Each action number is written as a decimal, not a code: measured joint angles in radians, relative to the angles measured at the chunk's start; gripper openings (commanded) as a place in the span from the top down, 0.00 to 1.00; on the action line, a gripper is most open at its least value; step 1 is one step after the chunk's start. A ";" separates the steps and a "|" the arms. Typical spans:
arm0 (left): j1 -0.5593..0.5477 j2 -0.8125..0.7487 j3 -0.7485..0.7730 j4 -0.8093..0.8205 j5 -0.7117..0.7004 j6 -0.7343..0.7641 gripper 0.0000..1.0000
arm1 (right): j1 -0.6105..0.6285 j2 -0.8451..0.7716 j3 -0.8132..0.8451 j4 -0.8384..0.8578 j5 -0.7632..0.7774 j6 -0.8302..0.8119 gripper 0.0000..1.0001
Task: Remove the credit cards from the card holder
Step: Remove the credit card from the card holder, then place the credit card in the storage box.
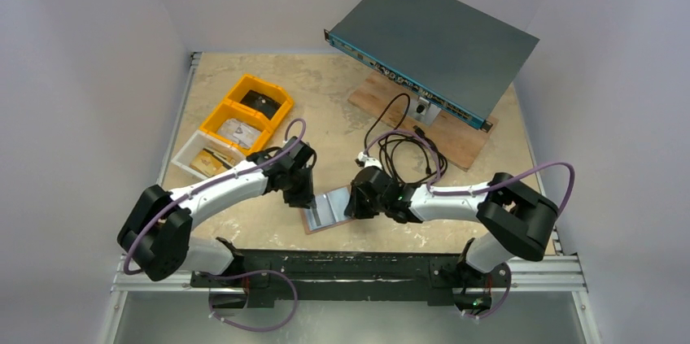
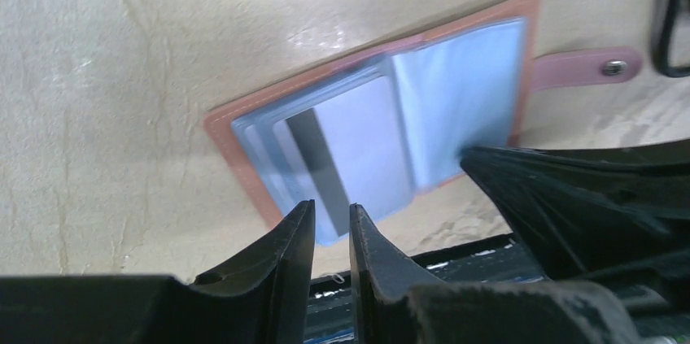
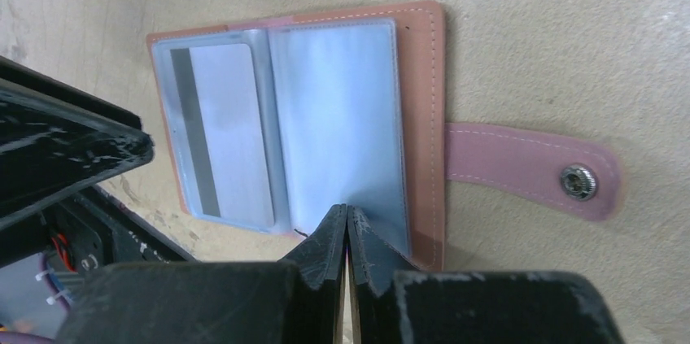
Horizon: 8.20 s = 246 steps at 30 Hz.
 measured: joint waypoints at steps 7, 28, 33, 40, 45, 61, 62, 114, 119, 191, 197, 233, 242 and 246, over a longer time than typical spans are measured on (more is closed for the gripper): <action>0.001 0.012 -0.027 -0.017 -0.026 -0.003 0.83 | 0.000 0.016 0.057 -0.007 -0.067 -0.020 0.89; 0.004 0.126 0.002 0.030 -0.022 0.026 0.94 | -0.078 0.152 0.026 0.219 -0.298 0.041 0.77; 0.006 0.166 0.035 0.029 -0.016 0.052 0.96 | -0.105 0.171 -0.018 0.324 -0.354 0.093 0.77; 0.008 0.176 0.043 0.031 0.003 0.068 0.98 | -0.138 0.211 -0.088 0.505 -0.420 0.184 0.77; 0.011 0.172 0.033 0.043 0.020 0.069 0.99 | -0.155 0.247 -0.133 0.639 -0.453 0.248 0.78; 0.011 0.186 0.036 0.045 0.032 0.067 1.00 | -0.184 0.303 -0.236 0.885 -0.469 0.381 0.79; 0.011 0.187 0.037 0.044 0.032 0.067 1.00 | -0.185 0.311 -0.242 0.907 -0.469 0.391 0.80; 0.019 0.202 0.054 0.024 0.034 0.068 1.00 | -0.224 0.336 -0.256 0.979 -0.478 0.397 0.83; 0.019 0.204 0.057 0.020 0.033 0.068 1.00 | -0.224 0.348 -0.257 0.970 -0.479 0.398 1.00; 0.302 -0.239 -0.033 0.348 0.658 -0.026 0.61 | -0.354 -0.129 -0.138 0.832 -0.702 0.448 1.00; 0.302 -0.238 -0.060 0.434 0.713 -0.084 0.94 | -0.354 -0.128 -0.137 0.833 -0.702 0.451 1.00; 0.684 -0.013 0.324 -0.094 0.037 0.001 1.00 | -0.353 -0.349 0.031 -0.030 -0.375 -0.097 0.01; 0.833 0.215 0.411 -0.013 -0.001 0.001 1.00 | -0.353 -0.344 0.047 -0.047 -0.378 -0.147 0.01; 0.846 0.296 0.472 0.019 -0.001 0.001 1.00 | -0.353 -0.328 0.055 -0.048 -0.378 -0.161 0.01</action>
